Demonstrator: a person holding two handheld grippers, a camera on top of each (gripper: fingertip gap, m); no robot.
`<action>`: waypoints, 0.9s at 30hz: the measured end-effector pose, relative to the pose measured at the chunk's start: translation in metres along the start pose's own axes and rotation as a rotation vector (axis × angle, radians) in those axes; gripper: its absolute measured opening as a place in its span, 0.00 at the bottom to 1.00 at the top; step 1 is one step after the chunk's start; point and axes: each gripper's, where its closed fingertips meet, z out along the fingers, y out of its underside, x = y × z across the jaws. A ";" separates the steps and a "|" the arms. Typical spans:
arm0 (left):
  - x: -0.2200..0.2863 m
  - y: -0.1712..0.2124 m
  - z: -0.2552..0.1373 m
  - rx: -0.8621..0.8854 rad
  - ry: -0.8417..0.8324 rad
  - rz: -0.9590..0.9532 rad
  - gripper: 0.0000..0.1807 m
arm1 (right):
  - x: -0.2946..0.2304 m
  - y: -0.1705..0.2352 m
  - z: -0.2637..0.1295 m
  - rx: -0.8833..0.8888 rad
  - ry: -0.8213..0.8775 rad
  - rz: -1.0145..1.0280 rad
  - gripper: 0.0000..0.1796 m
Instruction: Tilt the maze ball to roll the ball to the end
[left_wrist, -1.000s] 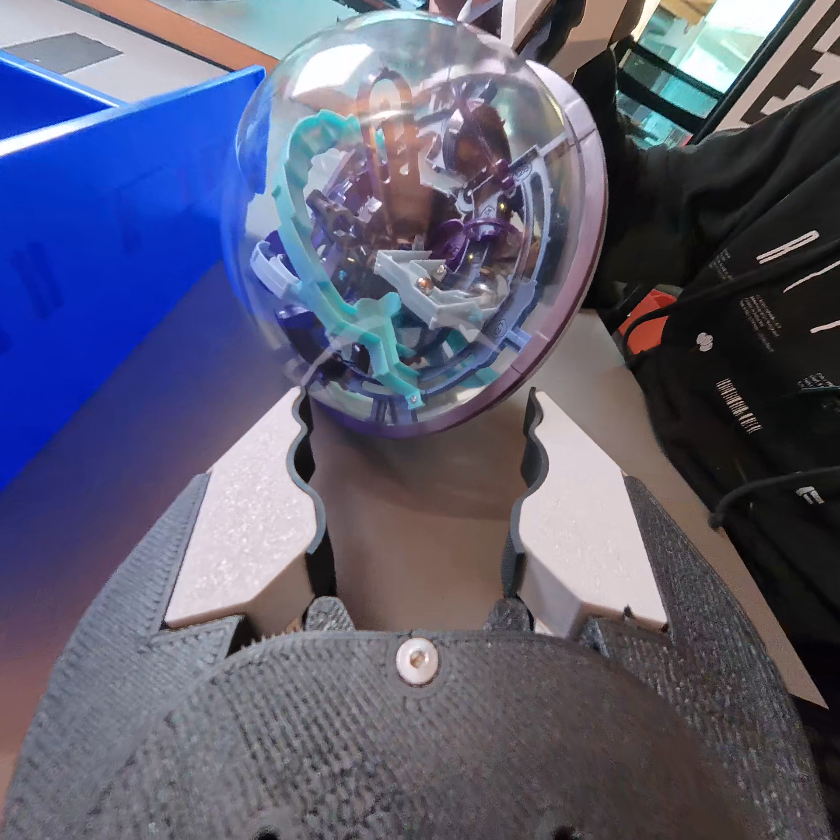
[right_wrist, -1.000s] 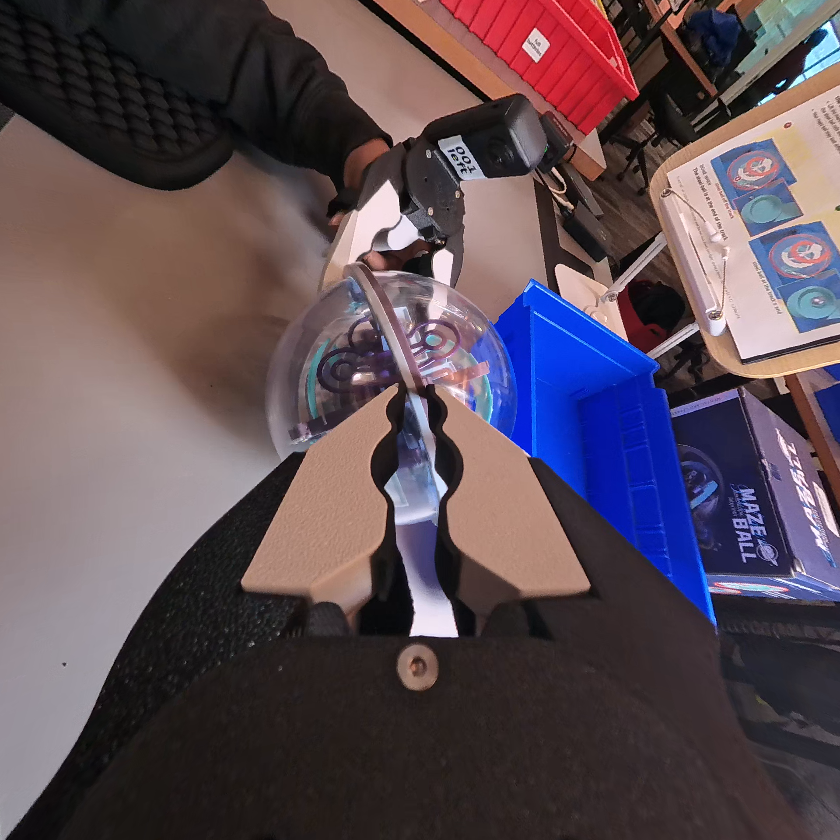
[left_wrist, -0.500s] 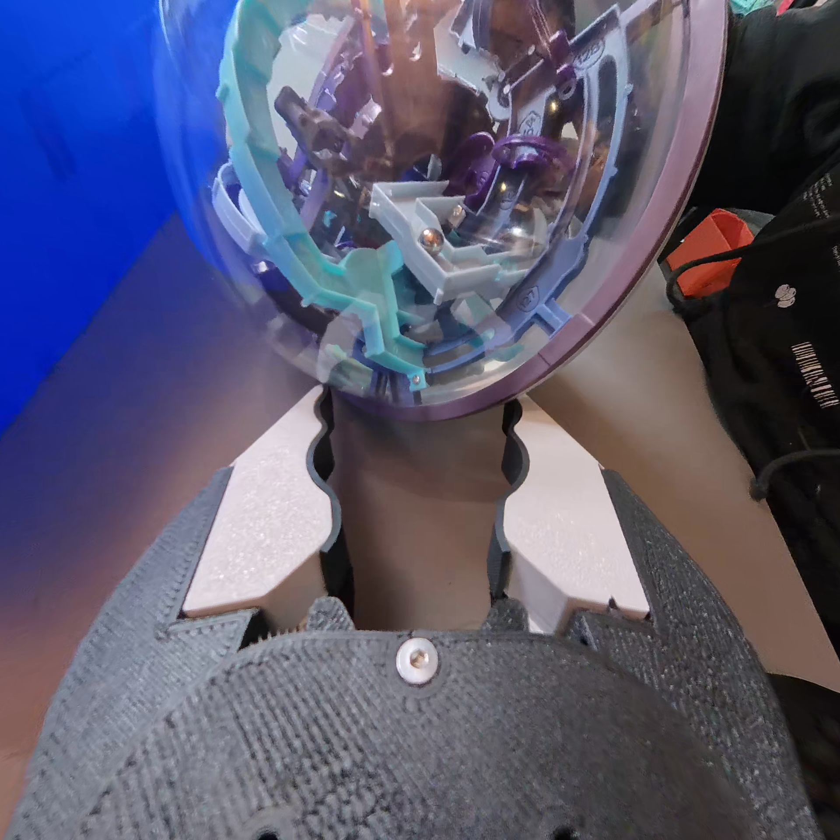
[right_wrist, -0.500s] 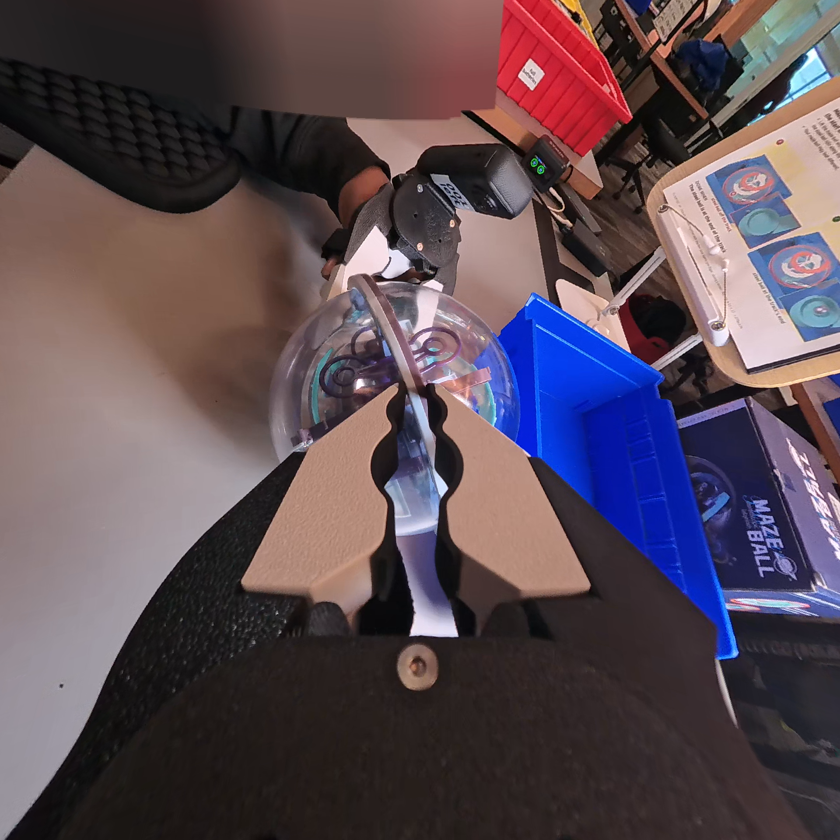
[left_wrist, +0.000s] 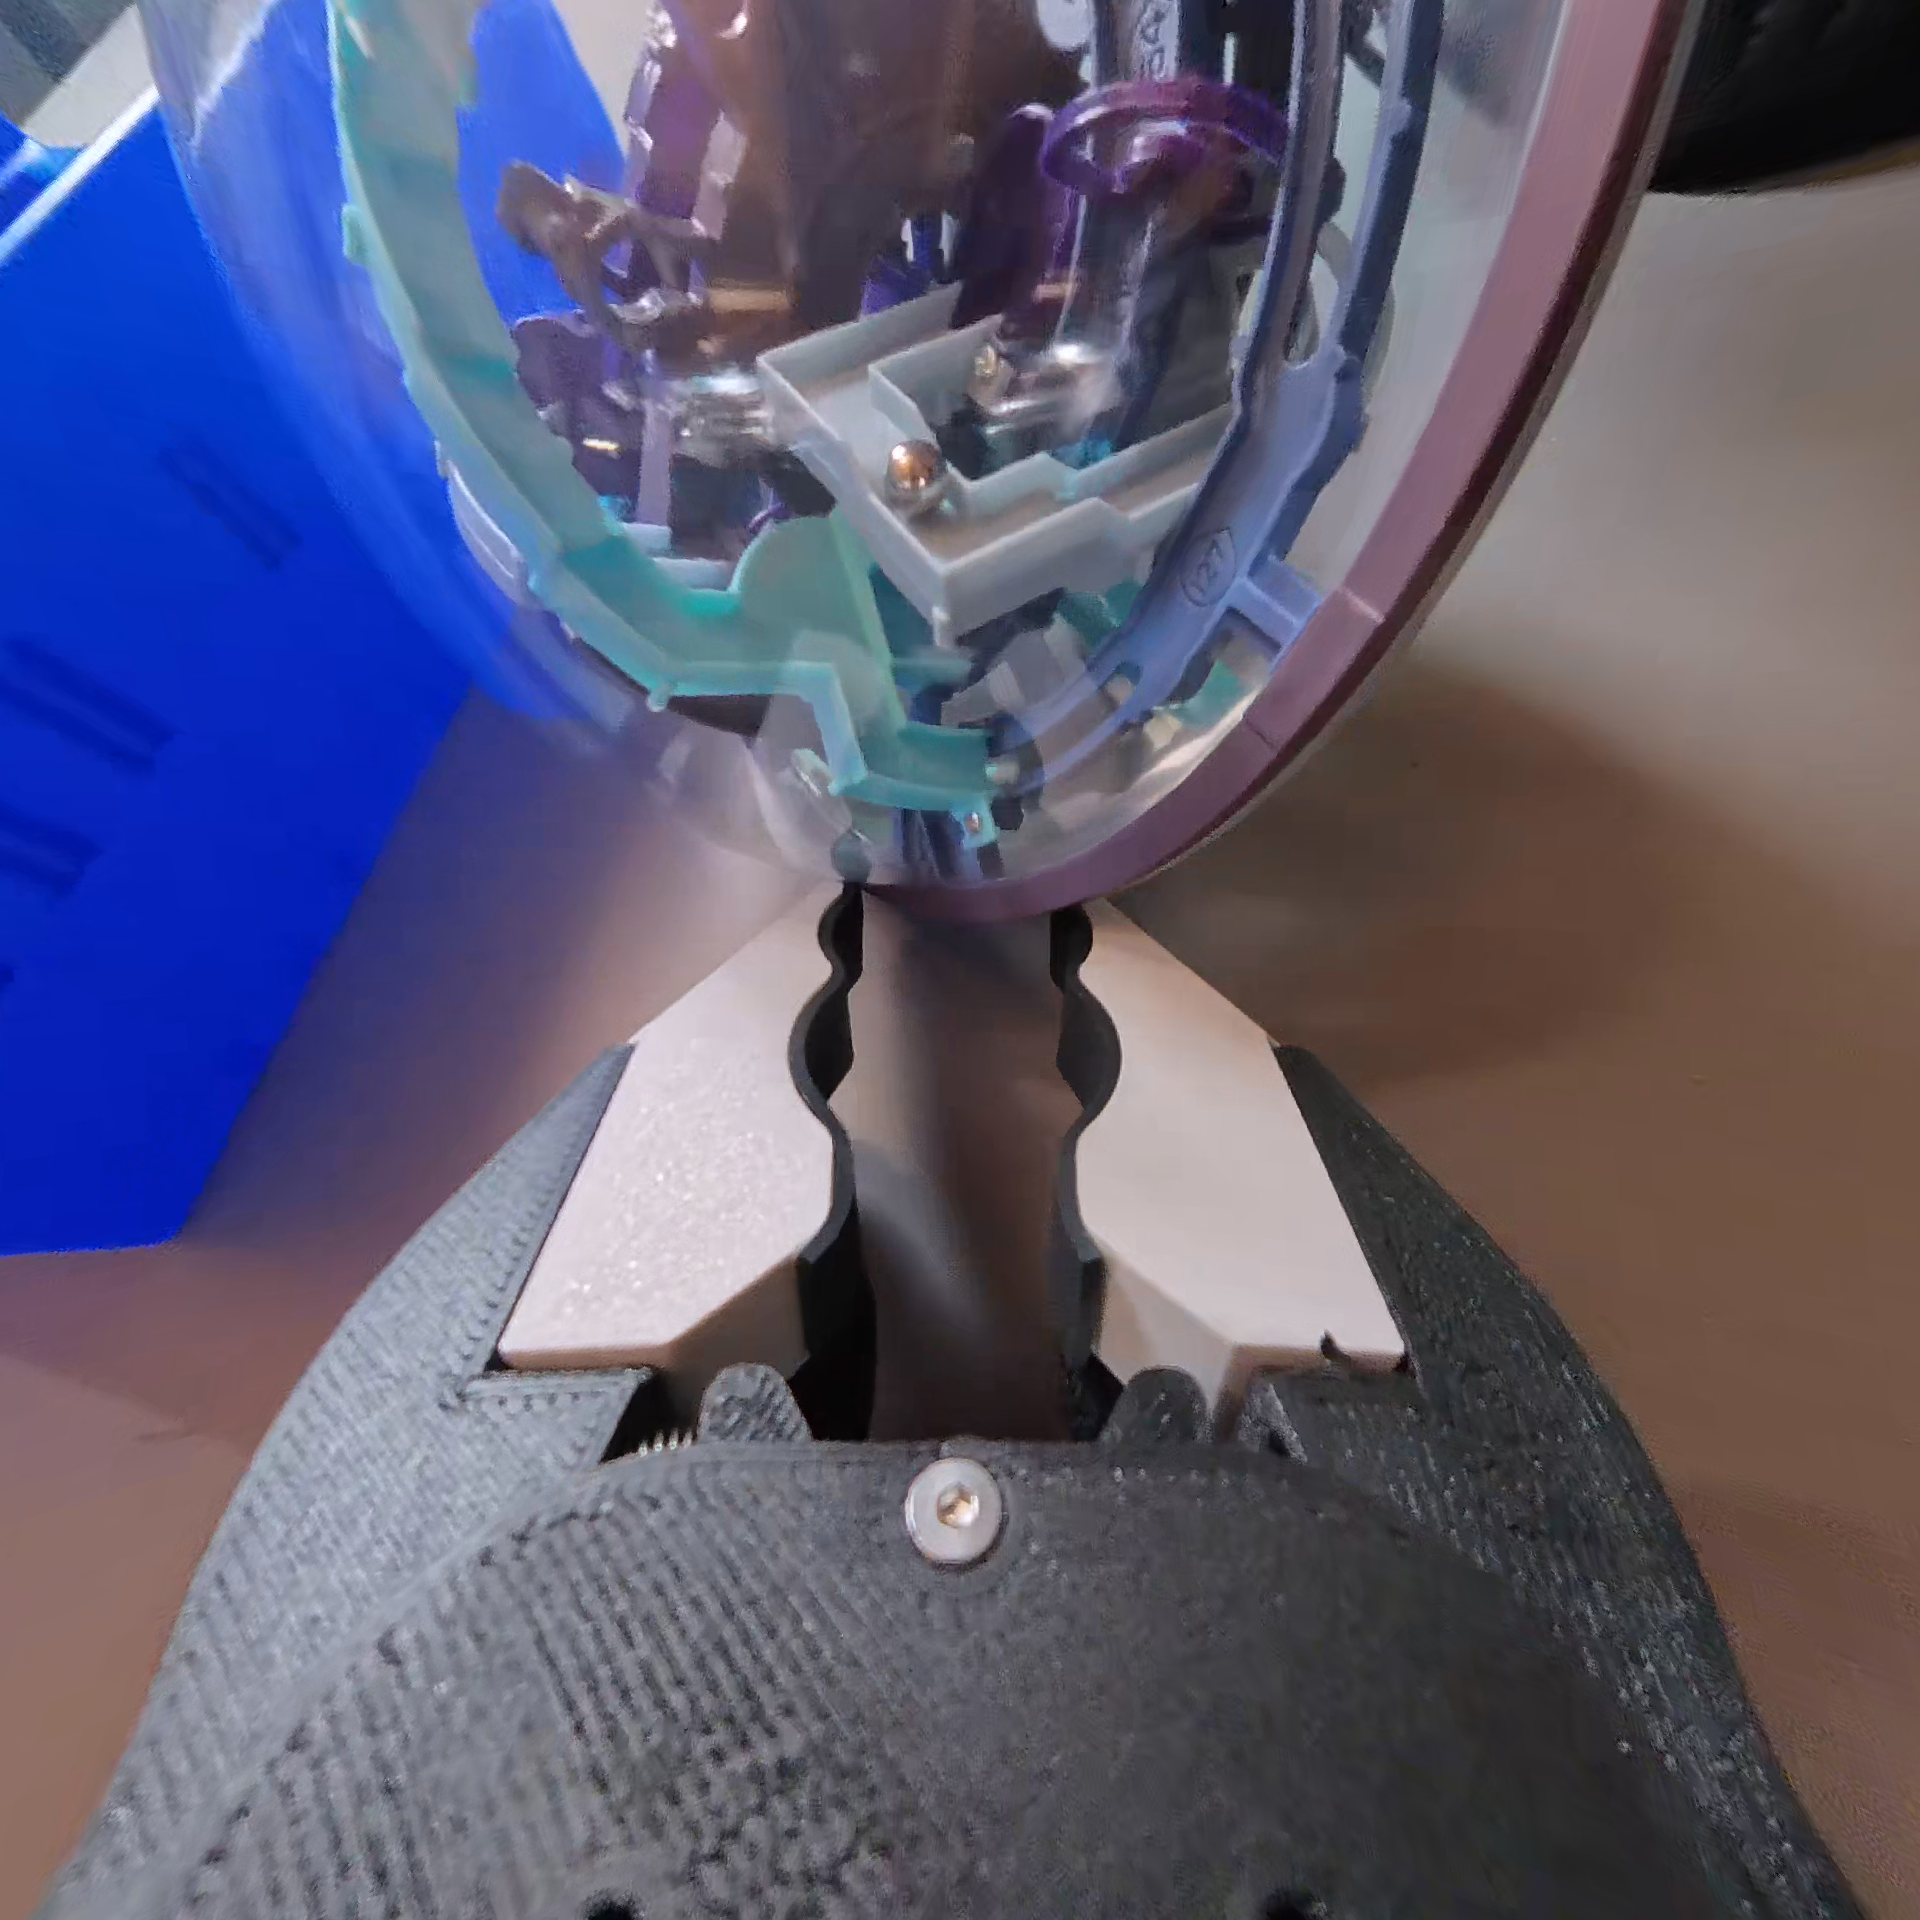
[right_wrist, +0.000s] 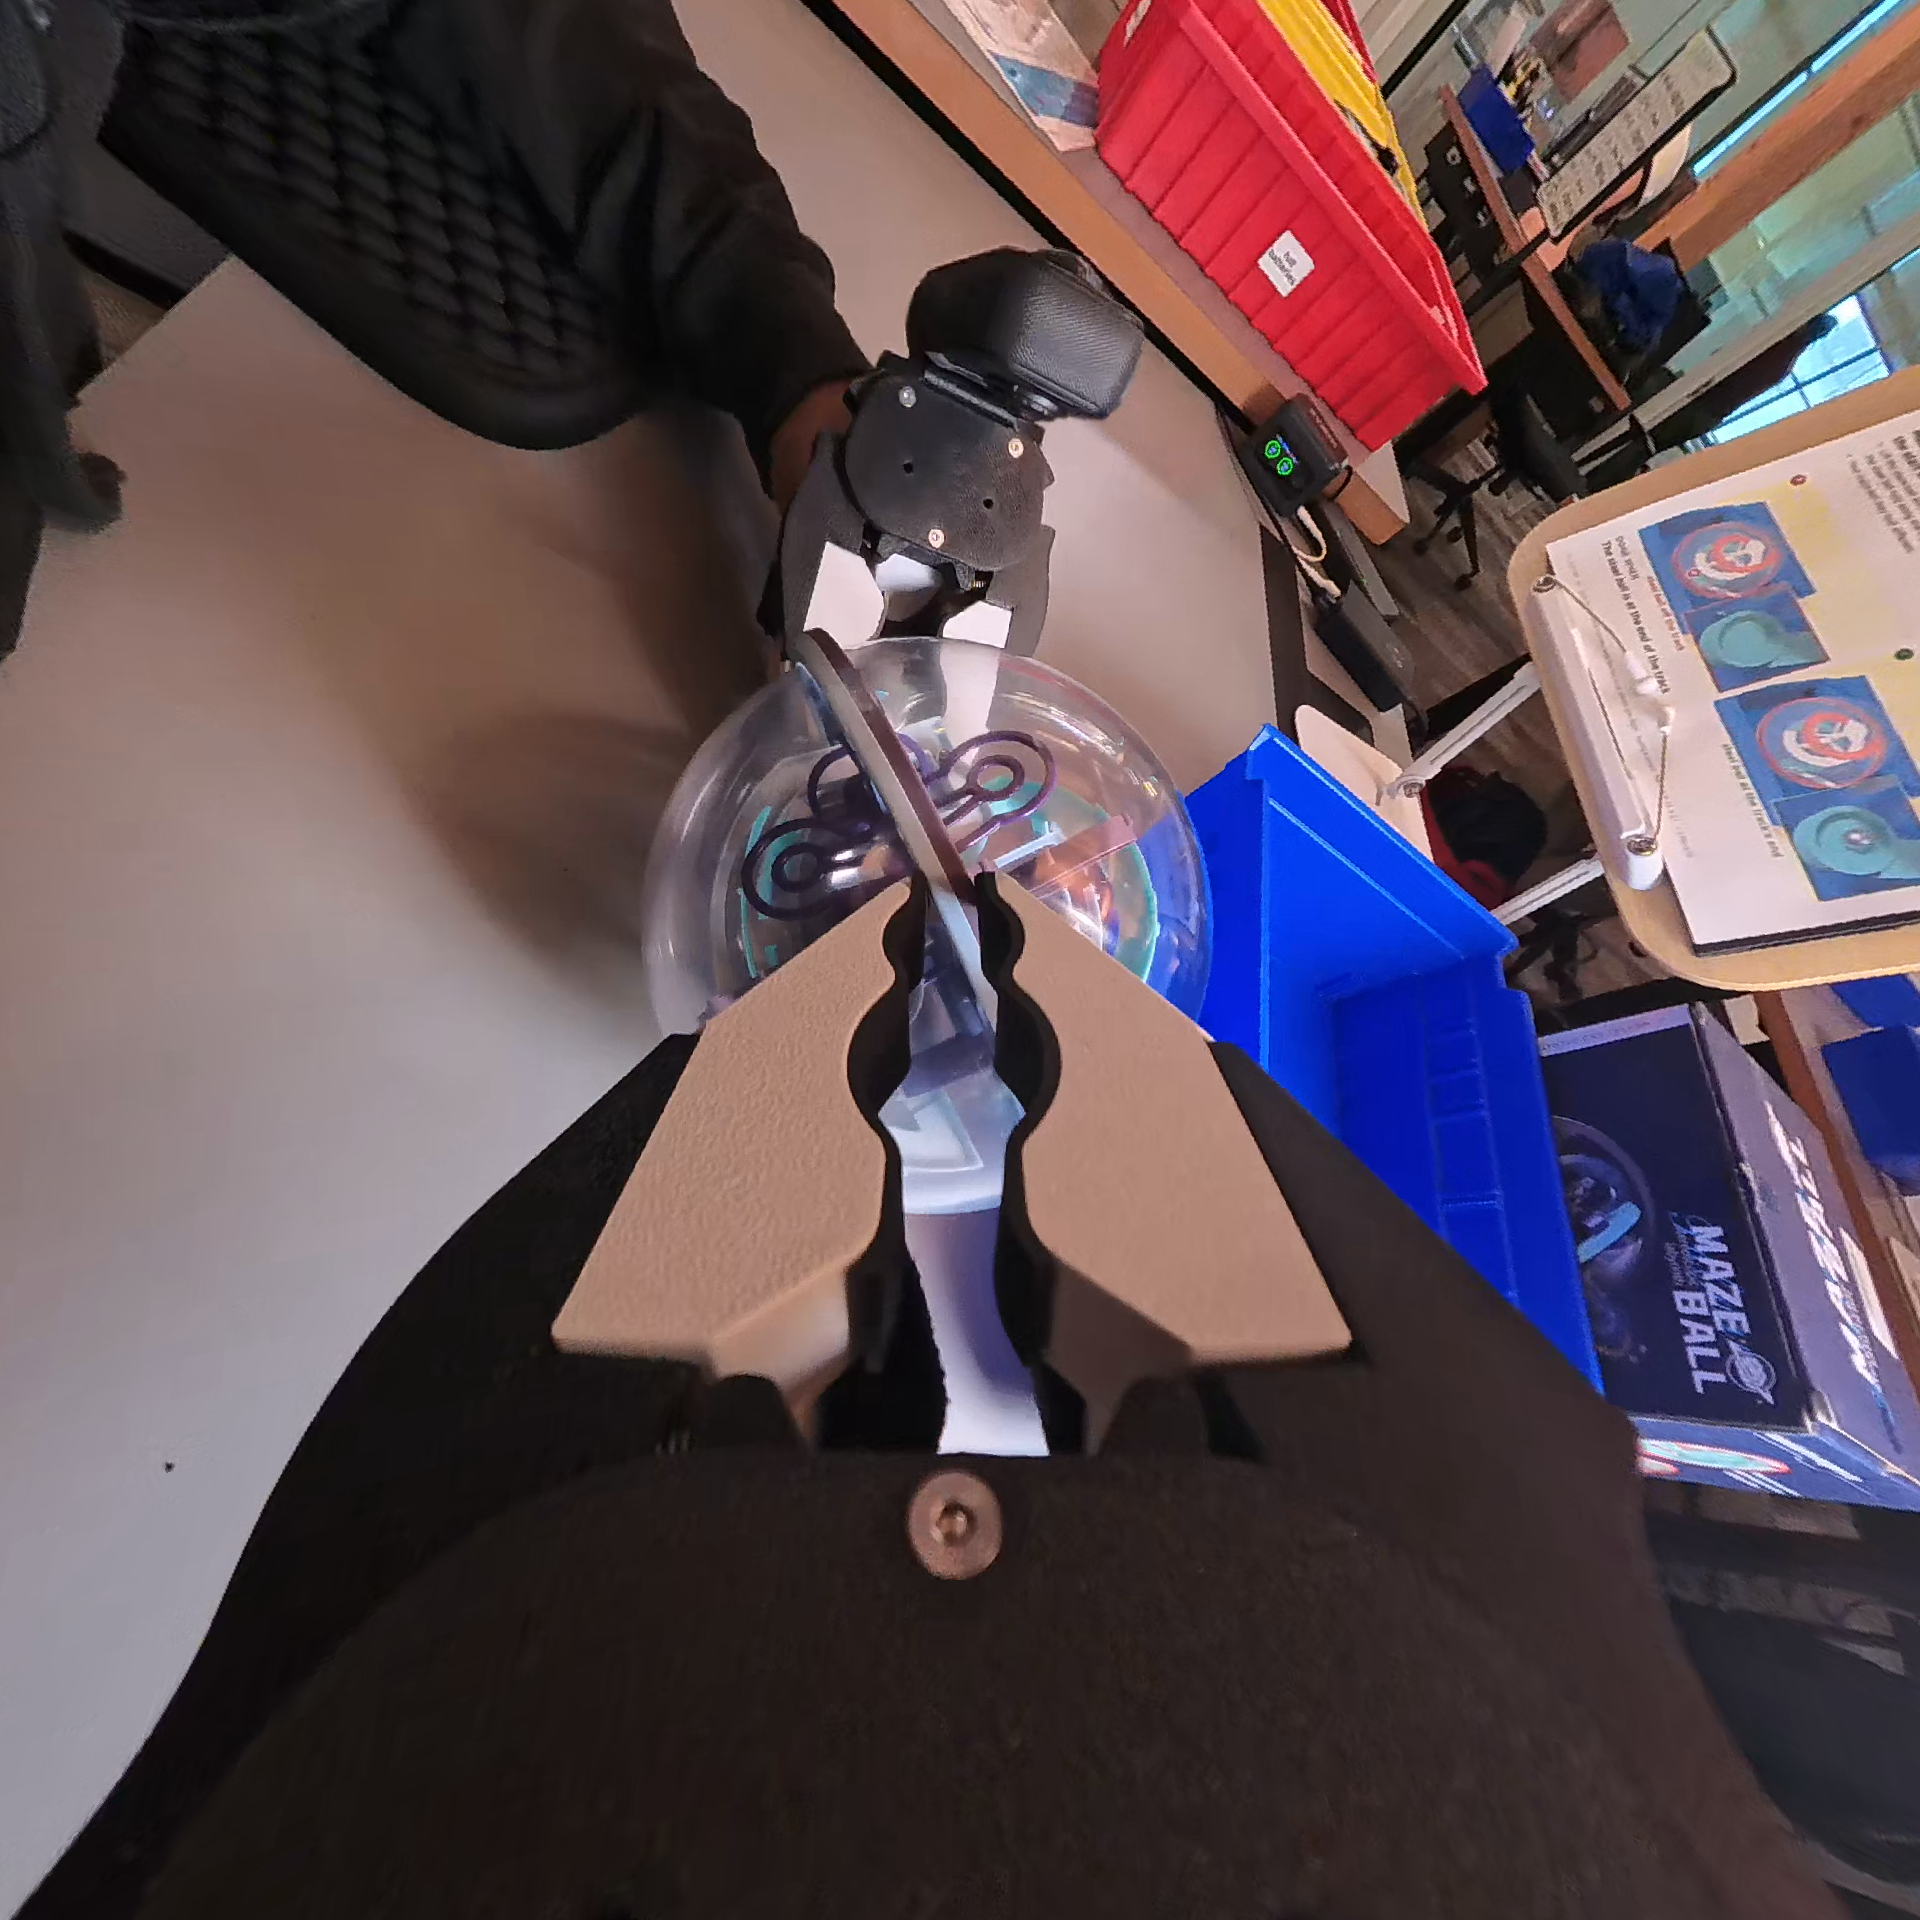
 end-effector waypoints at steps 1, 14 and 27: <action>-0.001 0.000 0.000 0.001 -0.010 0.008 0.19 | 0.000 0.000 0.000 -0.001 0.002 -0.002 0.04; -0.003 0.002 0.003 -0.025 -0.089 0.079 0.15 | 0.001 -0.001 0.001 0.044 -0.004 0.036 0.04; -0.004 -0.001 0.002 0.006 -0.126 0.187 0.10 | -0.003 -0.002 -0.005 0.054 -0.009 0.050 0.04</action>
